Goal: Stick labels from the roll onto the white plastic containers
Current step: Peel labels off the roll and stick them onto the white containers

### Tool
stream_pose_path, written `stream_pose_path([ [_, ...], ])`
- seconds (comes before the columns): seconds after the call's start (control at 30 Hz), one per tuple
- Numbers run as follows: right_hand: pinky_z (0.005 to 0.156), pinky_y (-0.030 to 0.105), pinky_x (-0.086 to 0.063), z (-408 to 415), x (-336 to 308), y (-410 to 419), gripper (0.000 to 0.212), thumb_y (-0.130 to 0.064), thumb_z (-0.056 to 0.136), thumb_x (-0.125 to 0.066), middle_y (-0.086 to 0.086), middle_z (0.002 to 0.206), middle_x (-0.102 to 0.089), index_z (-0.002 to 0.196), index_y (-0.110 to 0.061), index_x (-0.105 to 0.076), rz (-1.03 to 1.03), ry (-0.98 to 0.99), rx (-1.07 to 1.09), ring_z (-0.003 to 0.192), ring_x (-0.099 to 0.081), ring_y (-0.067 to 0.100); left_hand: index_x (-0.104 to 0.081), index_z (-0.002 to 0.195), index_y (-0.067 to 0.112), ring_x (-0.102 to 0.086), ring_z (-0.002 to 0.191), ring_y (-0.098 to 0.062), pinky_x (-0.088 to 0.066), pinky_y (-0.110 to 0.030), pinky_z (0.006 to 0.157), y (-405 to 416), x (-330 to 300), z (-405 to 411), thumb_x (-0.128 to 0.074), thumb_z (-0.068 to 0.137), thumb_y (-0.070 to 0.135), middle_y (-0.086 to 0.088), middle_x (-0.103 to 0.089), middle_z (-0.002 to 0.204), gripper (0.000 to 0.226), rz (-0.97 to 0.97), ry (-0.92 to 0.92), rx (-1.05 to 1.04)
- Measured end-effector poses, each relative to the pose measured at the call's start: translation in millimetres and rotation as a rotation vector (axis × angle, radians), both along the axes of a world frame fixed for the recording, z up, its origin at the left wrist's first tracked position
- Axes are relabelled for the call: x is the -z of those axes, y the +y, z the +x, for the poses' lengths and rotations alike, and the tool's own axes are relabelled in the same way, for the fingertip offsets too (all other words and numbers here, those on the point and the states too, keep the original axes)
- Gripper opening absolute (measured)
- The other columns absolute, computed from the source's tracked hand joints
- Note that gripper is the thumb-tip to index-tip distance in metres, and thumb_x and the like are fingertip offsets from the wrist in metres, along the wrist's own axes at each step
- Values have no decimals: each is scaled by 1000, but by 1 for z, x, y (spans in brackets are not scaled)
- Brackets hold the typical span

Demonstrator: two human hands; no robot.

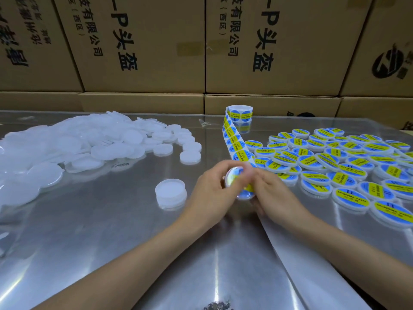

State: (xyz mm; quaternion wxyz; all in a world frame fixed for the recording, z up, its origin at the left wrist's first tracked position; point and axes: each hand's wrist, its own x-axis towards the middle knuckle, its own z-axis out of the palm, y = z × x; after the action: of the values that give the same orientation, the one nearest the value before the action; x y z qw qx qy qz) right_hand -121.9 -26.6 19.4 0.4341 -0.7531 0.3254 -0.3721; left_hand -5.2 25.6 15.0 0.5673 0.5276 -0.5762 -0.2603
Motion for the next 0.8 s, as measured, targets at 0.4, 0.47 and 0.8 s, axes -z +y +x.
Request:
stream_pose_path([
  [0.4, 40, 15, -31, -13, -15, -15, 31, -30, 92, -56, -6, 44, -45, 63, -20, -57, 249, -22, -31, 38, -38, 7, -65, 99, 27, -60, 64, -7, -48, -22, 61, -7, 0, 15, -36, 100, 39, 9, -67, 74, 32, 79, 45, -29],
  [0.47, 39, 15, -37, -20, -17, -25, 25, -29, 93, -57, -4, 46, -50, 72, -15, -56, 332, -135, 97, 38, -43, 6, -59, 98, 36, -57, 63, -4, -46, -19, 64, -7, 4, 16, -36, 98, 44, 12, -67, 75, 24, 146, -18, -41],
  [0.8, 44, 15, -47, -56, -18, -61, 19, -30, 93, -57, -3, 78, -69, 83, -14, -60, 455, -209, 374, 59, -52, 9, -34, 145, 30, -17, 138, -2, -10, -25, 111, 3, 12, 5, -37, 95, 56, 14, -28, 152, 57, 130, -987, 194],
])
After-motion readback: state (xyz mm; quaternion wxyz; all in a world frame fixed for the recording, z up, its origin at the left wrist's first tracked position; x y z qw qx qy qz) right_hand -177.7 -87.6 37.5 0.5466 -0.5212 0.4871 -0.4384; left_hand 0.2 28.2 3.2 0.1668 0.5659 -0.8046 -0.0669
